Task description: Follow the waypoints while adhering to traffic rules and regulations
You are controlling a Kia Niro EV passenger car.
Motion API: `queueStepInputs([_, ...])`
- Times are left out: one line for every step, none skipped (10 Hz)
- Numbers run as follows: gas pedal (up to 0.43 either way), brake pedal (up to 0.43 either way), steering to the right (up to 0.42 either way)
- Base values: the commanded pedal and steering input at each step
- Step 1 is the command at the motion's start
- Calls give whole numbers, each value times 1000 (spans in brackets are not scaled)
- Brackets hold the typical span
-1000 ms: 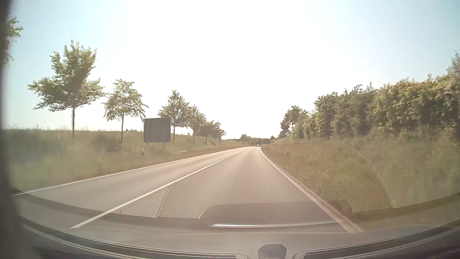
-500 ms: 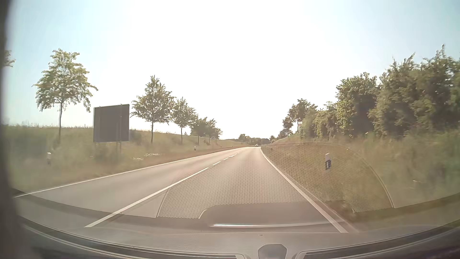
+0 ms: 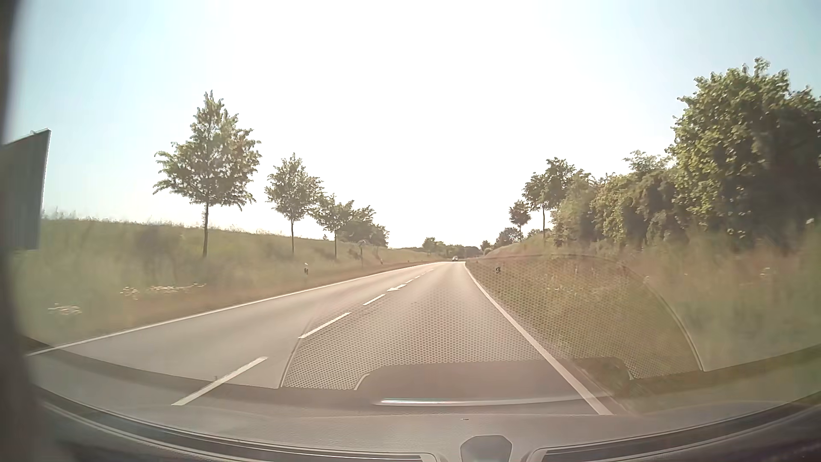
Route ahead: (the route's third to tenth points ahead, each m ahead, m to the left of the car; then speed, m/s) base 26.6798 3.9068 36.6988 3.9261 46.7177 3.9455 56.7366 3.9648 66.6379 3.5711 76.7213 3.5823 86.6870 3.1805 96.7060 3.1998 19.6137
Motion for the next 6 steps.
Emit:
queueStepInputs([299, 6, 4])
queueStepInputs([319, 6, 5])
queueStepInputs([339, 6, 4])
queueStepInputs([358, 6, 5])
queueStepInputs([370, 6, 5])
queueStepInputs([378, 6, 5])
